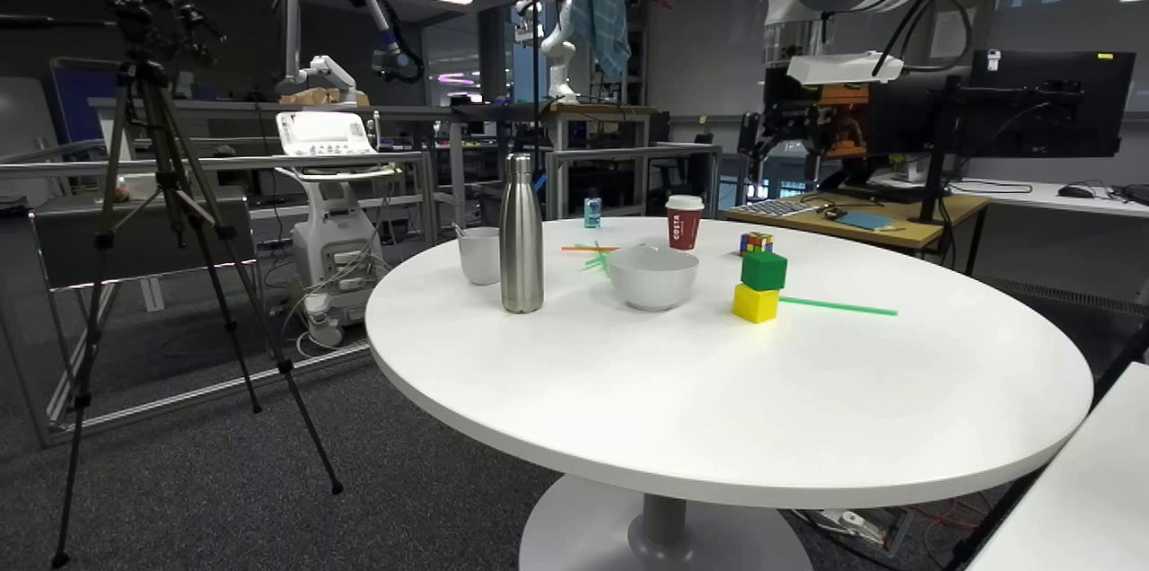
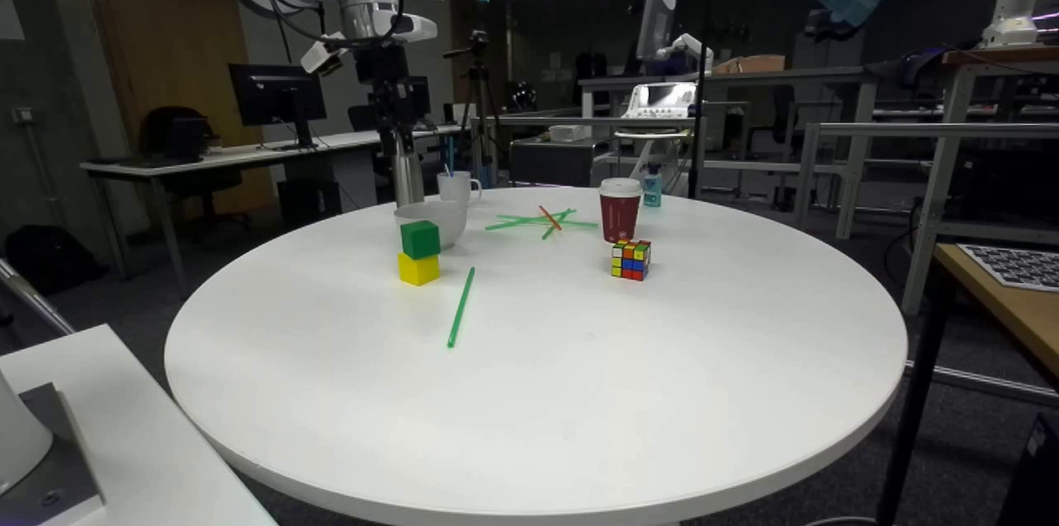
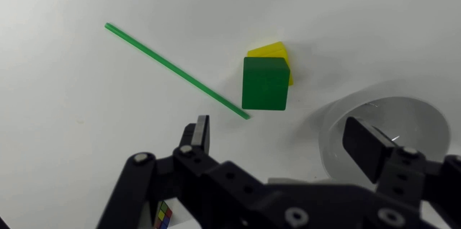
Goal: Take the green block and put it on the table
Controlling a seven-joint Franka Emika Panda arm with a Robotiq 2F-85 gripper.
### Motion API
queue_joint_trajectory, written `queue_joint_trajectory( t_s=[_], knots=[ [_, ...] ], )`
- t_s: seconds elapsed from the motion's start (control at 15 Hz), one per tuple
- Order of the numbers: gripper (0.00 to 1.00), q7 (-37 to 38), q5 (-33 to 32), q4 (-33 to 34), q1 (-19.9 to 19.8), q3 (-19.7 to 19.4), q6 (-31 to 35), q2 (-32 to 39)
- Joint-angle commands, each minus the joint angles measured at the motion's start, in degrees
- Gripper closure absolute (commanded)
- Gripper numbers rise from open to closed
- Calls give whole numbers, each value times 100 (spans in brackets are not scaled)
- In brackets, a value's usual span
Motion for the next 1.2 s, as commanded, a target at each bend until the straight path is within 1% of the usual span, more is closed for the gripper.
queue_joint_trajectory(
  t_s=[0.0,0.53,1.13],
  knots=[
    [0,142,-50,233,-15,-54,-9,357],
    [0,164,-117,396,68,-159,-85,872],
    [0,170,-147,641,197,-189,-212,1222]
  ],
)
